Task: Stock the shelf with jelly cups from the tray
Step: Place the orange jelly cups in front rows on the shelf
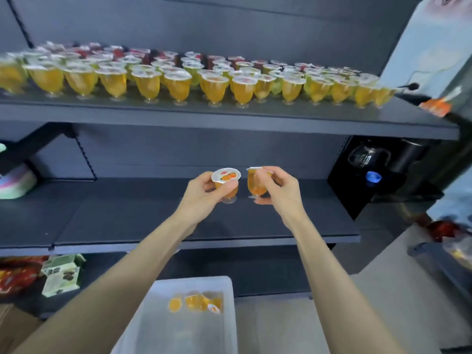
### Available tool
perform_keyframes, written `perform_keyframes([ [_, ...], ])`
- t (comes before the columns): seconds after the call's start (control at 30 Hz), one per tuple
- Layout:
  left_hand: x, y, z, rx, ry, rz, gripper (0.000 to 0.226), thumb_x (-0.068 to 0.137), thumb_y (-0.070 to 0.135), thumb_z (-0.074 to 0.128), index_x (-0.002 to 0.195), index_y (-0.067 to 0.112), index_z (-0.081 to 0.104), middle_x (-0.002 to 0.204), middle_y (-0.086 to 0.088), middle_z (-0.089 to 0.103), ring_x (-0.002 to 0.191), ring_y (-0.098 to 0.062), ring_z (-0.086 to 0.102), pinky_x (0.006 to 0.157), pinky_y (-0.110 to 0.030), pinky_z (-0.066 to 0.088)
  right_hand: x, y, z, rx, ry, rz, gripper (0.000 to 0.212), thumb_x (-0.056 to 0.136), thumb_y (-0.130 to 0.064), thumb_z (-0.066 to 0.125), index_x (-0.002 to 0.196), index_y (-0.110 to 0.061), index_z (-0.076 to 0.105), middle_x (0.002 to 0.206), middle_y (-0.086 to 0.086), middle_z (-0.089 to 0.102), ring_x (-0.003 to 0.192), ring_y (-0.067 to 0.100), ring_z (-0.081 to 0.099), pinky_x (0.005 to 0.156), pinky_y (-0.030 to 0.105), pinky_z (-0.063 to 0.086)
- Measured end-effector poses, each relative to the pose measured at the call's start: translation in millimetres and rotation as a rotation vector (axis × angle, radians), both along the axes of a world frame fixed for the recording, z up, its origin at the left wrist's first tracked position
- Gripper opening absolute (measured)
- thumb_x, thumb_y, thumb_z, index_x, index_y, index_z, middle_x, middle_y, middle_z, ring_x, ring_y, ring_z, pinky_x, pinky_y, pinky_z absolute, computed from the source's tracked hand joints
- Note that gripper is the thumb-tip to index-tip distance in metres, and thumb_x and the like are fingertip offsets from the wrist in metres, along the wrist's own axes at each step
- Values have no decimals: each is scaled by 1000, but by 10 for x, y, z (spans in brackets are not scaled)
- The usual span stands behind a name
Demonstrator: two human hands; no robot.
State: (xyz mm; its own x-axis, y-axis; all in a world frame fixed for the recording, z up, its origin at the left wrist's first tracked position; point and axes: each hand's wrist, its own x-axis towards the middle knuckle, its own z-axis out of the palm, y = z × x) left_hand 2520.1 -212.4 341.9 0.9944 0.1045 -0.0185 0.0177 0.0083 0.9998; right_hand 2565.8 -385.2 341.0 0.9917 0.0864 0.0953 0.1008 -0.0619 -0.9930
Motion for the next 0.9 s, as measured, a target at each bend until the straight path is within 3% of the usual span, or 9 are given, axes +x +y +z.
perform_keyframes([
  [0.07, 130, -110, 190, 65, -62, 5, 18, 82, 24, 72, 98, 23, 64, 96, 6, 72, 86, -2, 68, 70, -8, 48, 117, -108, 187, 4, -45, -4, 16, 90, -26, 62, 103, -18, 69, 103, 4, 66, 87, 15, 65, 63, 35, 60],
  [0.17, 382, -293, 425, 115, -139, 28, 23, 81, 23, 73, 101, 20, 62, 97, 10, 70, 82, 5, 65, 64, -4, 44, 351, -312, 432, 30, -93, -18, 17, 89, -25, 64, 104, -18, 69, 105, 8, 65, 92, 21, 65, 66, 36, 60],
  [0.3, 749, -536, 675, 151, -213, 58, 27, 77, 21, 76, 100, 21, 62, 98, 11, 70, 88, 0, 66, 65, -8, 46, 705, -625, 740, 77, -128, 11, 15, 87, -21, 68, 101, -21, 69, 105, 9, 66, 97, 24, 66, 75, 40, 60],
  [0.4, 1017, -691, 826, 179, -282, 117, 34, 73, 20, 79, 102, 21, 61, 99, 11, 68, 94, -4, 65, 71, -10, 49, 967, -803, 934, 96, -198, 48, 18, 86, -15, 68, 101, -23, 68, 100, -3, 68, 93, 13, 66, 72, 28, 59],
  [0.57, 1378, -866, 957, 236, -352, 255, 53, 68, 27, 82, 115, 17, 59, 114, 3, 65, 105, -14, 62, 89, -30, 53, 1411, -937, 1112, -9, -298, 50, 27, 84, -22, 72, 111, -23, 67, 116, -5, 65, 105, 13, 63, 80, 29, 57],
  [0.63, 1456, -925, 991, 242, -361, 312, 54, 69, 26, 82, 116, 19, 56, 116, 4, 64, 105, -14, 61, 88, -28, 53, 1559, -936, 1151, -80, -351, 55, 30, 83, -25, 72, 113, -24, 66, 121, -9, 63, 106, 10, 61, 84, 24, 54],
  [0.7, 1508, -976, 1027, 267, -385, 354, 53, 71, 24, 81, 115, 23, 51, 110, 10, 62, 99, -9, 61, 80, -15, 51, 1652, -911, 1146, -128, -379, 62, 32, 84, -25, 70, 115, -21, 64, 124, -11, 60, 105, 6, 59, 81, 15, 51],
  [0.77, 1548, -1019, 1046, 311, -420, 387, 51, 73, 23, 80, 113, 24, 48, 101, 18, 59, 92, -3, 60, 70, -6, 47, 1719, -871, 1084, -161, -405, 77, 29, 86, -24, 69, 114, -21, 63, 121, -11, 59, 105, 7, 59, 81, 16, 50],
  [0.9, 1655, -1047, 992, 425, -446, 440, 43, 80, 29, 73, 116, 18, 53, 104, 7, 62, 90, -11, 60, 73, -13, 50, 1819, -796, 984, -238, -466, 45, 26, 89, -30, 64, 113, -25, 57, 120, -7, 56, 108, 7, 52, 89, 24, 47],
])
